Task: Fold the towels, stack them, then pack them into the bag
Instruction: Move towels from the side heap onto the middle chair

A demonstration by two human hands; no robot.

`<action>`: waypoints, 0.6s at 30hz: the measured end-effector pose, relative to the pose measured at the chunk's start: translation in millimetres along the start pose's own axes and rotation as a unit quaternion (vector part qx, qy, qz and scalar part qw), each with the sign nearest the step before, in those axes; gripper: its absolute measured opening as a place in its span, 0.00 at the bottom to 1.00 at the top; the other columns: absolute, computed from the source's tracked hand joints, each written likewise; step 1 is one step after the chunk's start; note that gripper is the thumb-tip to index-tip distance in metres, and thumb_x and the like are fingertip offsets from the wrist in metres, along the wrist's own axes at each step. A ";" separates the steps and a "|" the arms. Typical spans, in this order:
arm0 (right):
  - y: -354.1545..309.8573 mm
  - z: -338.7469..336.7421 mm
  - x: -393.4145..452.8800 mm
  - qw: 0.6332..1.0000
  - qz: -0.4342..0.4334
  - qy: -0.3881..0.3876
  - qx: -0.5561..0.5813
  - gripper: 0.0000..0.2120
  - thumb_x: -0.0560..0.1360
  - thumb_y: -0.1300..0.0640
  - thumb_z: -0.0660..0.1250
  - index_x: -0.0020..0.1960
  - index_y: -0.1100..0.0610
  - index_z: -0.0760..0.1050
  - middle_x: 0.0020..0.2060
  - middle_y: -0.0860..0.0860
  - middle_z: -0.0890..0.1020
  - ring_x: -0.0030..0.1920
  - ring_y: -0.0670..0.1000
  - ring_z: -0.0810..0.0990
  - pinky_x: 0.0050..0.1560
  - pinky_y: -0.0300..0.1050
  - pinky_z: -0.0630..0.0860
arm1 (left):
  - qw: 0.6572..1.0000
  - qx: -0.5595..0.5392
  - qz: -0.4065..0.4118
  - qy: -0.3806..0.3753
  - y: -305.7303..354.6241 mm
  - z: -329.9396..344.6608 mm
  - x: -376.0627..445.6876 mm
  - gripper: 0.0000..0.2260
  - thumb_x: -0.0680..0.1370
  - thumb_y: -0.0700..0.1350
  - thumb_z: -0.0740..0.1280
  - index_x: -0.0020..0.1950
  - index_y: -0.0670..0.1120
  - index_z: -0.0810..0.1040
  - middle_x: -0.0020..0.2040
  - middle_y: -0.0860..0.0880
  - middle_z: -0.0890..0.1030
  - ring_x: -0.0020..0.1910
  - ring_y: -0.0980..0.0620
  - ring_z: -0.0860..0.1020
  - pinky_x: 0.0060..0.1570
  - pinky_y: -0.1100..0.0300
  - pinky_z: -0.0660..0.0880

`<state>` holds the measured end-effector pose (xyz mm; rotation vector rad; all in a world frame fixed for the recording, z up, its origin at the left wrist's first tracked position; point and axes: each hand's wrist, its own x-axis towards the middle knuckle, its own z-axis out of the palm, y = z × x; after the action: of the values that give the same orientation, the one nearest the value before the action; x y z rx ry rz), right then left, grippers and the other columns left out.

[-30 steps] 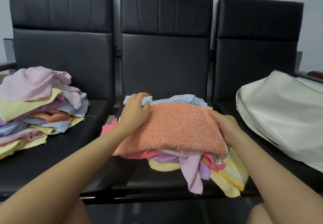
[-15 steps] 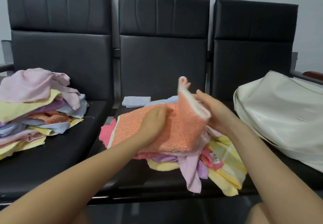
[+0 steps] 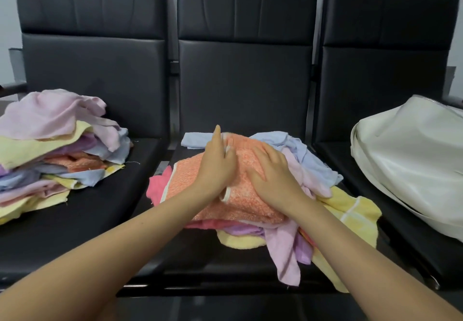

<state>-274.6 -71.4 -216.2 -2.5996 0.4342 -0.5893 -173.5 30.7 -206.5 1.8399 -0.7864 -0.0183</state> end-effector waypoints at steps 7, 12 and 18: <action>1.8 13.4 4.1 1.000 0.014 -0.006 -0.020 0.25 0.83 0.53 0.53 0.78 0.54 0.55 0.78 0.53 0.52 0.78 0.51 0.50 0.76 0.45 0.47 | 0.945 0.295 0.068 -0.126 -38.8 -2.0 1.0 0.24 0.84 0.53 0.47 0.79 0.47 0.56 0.79 0.49 0.56 0.78 0.51 0.54 0.75 0.51 0.51; -3.6 2.0 7.0 0.974 0.155 0.077 0.148 0.30 0.78 0.51 0.64 0.76 0.54 0.59 0.71 0.53 0.66 0.69 0.54 0.68 0.64 0.46 0.66 | 0.949 0.283 0.086 -0.109 -38.6 -5.1 -1.1 0.22 0.85 0.51 0.48 0.78 0.47 0.58 0.78 0.50 0.59 0.77 0.52 0.56 0.76 0.53 0.51; 1.1 -15.0 9.0 0.838 0.277 -0.055 0.466 0.22 0.73 0.53 0.73 0.63 0.62 0.74 0.56 0.56 0.80 0.56 0.56 0.79 0.60 0.55 0.75 | 0.963 0.229 0.112 -0.089 -33.1 -18.4 -4.1 0.21 0.84 0.50 0.56 0.75 0.46 0.65 0.75 0.48 0.65 0.75 0.51 0.60 0.71 0.61 0.52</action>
<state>-274.1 -81.0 -201.5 -1.4631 0.6276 -0.3116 -153.3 54.7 -228.1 2.1911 -1.1993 0.1567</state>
